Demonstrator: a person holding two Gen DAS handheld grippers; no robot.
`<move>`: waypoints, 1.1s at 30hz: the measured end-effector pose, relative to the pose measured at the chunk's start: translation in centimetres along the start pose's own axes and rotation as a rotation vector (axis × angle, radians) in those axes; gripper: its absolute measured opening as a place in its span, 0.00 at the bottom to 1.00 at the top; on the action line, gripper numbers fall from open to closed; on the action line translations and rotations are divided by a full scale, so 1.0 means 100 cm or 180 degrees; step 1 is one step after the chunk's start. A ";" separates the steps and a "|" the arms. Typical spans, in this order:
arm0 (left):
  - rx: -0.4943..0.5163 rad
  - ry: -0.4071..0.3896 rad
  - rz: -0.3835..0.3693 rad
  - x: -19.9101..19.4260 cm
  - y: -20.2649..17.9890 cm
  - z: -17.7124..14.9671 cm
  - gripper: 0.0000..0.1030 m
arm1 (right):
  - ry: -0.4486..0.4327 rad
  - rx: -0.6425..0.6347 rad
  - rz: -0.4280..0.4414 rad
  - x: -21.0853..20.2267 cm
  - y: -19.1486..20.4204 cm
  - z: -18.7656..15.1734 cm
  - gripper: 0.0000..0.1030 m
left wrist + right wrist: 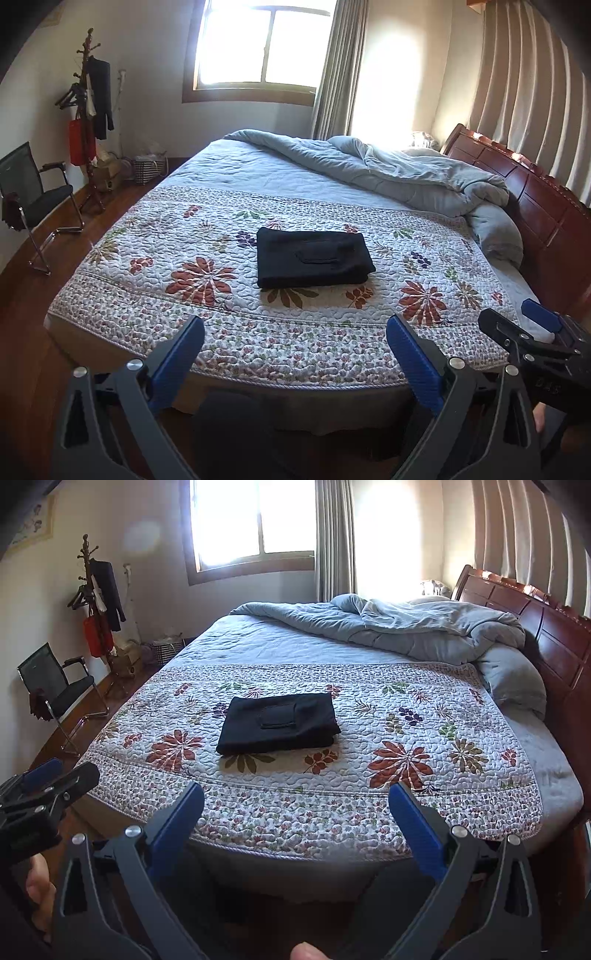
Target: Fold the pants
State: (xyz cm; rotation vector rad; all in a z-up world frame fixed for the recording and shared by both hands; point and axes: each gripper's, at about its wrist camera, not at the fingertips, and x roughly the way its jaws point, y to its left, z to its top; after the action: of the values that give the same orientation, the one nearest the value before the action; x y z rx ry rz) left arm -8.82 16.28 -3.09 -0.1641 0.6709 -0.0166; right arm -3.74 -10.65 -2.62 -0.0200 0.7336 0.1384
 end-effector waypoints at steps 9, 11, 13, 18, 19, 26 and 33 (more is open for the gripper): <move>0.0001 -0.0003 0.0055 0.003 0.000 0.005 0.96 | -0.0017 -0.0003 -0.0001 0.004 -0.002 0.007 0.96; 0.0002 0.0001 0.0054 0.004 -0.001 0.005 0.96 | -0.0013 0.0007 -0.0003 0.006 -0.003 0.008 0.96; 0.0005 0.0001 0.0058 0.004 -0.001 0.005 0.96 | 0.0004 0.0003 -0.0012 0.009 -0.004 0.007 0.96; 0.0003 0.0019 0.0048 0.007 -0.001 0.007 0.96 | 0.0013 0.0033 -0.0011 0.012 -0.008 0.006 0.97; 0.0001 0.0020 0.0053 0.008 -0.001 0.007 0.96 | 0.0015 0.0035 -0.0010 0.012 -0.008 0.007 0.97; 0.0015 0.0028 0.0076 0.011 -0.002 0.006 0.96 | 0.0033 0.0038 -0.0008 0.014 -0.009 0.006 0.97; 0.0007 0.0050 0.0109 0.014 0.000 0.006 0.96 | 0.0049 0.0069 -0.0006 0.017 -0.011 0.004 0.97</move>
State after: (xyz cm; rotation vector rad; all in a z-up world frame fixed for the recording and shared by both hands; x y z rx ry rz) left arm -7.35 16.25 -3.42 -0.1505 0.6894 0.0143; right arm -2.09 -11.54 -3.50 -0.0010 0.7503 0.1286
